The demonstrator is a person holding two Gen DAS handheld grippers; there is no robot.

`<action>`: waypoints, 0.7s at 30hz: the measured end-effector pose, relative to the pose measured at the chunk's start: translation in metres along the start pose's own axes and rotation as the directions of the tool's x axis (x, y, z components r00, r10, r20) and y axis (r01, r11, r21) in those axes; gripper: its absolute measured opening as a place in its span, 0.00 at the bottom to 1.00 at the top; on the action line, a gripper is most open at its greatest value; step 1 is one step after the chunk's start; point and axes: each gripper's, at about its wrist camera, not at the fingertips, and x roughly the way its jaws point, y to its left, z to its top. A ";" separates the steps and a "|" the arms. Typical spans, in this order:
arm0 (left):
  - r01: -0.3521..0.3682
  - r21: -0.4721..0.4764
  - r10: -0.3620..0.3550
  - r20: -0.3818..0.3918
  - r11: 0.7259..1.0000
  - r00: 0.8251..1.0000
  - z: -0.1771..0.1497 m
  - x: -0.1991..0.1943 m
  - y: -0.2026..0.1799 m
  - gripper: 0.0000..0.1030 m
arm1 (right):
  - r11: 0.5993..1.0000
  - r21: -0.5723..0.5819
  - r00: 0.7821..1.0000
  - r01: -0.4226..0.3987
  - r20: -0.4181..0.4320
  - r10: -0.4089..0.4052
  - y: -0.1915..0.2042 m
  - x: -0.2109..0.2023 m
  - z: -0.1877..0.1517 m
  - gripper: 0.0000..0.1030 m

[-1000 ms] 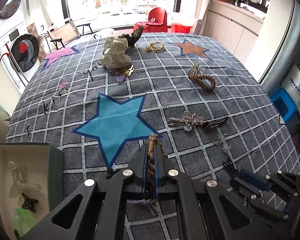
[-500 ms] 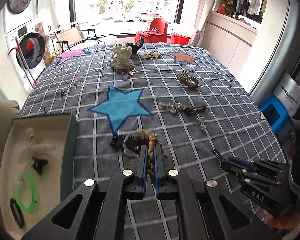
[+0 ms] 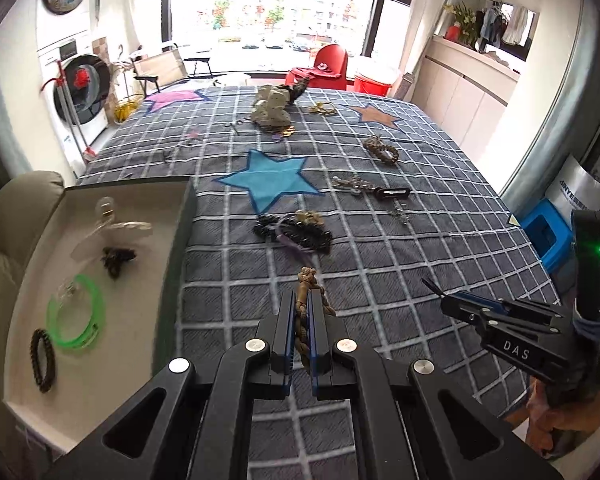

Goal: Organize jewelry
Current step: 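Carry the bracelet and scissors into the white box and open both tools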

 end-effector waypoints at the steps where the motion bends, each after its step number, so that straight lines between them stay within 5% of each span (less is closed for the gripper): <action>1: -0.005 -0.004 0.005 0.005 1.000 1.000 -0.003 -0.003 0.002 0.07 | 1.000 -0.004 1.000 -0.001 0.000 0.001 0.003 -0.001 -0.001 0.18; 21: -0.065 -0.191 0.080 0.074 0.979 0.994 -0.044 -0.050 0.087 0.07 | 0.986 -0.161 0.999 -0.052 0.003 0.053 0.094 -0.016 0.003 0.18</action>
